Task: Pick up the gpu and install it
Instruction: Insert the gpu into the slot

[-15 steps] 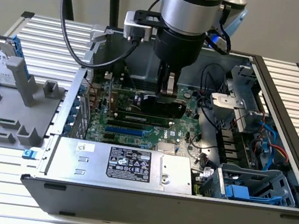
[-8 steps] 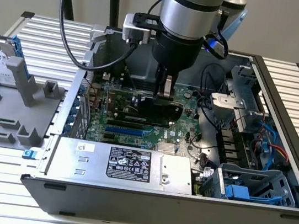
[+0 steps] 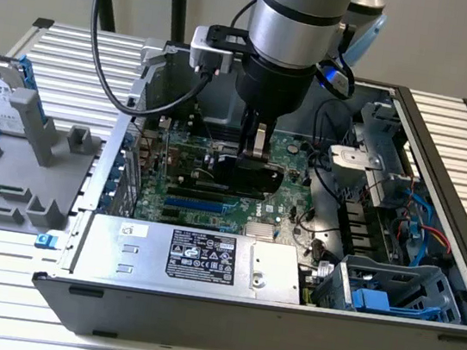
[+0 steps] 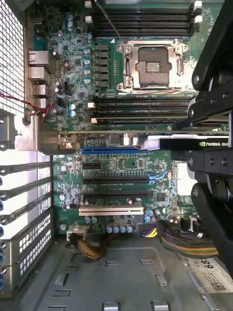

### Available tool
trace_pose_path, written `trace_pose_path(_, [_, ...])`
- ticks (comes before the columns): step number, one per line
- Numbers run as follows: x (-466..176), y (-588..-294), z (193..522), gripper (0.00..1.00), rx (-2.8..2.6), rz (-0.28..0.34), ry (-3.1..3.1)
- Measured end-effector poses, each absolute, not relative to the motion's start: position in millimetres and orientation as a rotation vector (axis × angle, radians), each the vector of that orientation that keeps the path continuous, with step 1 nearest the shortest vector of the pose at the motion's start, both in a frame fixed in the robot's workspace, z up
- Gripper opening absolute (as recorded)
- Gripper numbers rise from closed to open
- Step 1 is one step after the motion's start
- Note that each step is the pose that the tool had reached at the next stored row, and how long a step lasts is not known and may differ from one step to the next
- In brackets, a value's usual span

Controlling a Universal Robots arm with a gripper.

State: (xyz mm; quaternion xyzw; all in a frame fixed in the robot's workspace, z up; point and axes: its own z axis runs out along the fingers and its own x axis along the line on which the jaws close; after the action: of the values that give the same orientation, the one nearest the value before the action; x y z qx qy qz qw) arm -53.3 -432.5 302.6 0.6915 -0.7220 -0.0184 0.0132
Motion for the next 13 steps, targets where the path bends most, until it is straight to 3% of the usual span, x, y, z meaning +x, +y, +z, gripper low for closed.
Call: trace_pose_path(13, [-54.0, -433.6, 302.0, 0.0, 2.155, -0.057, -2.249])
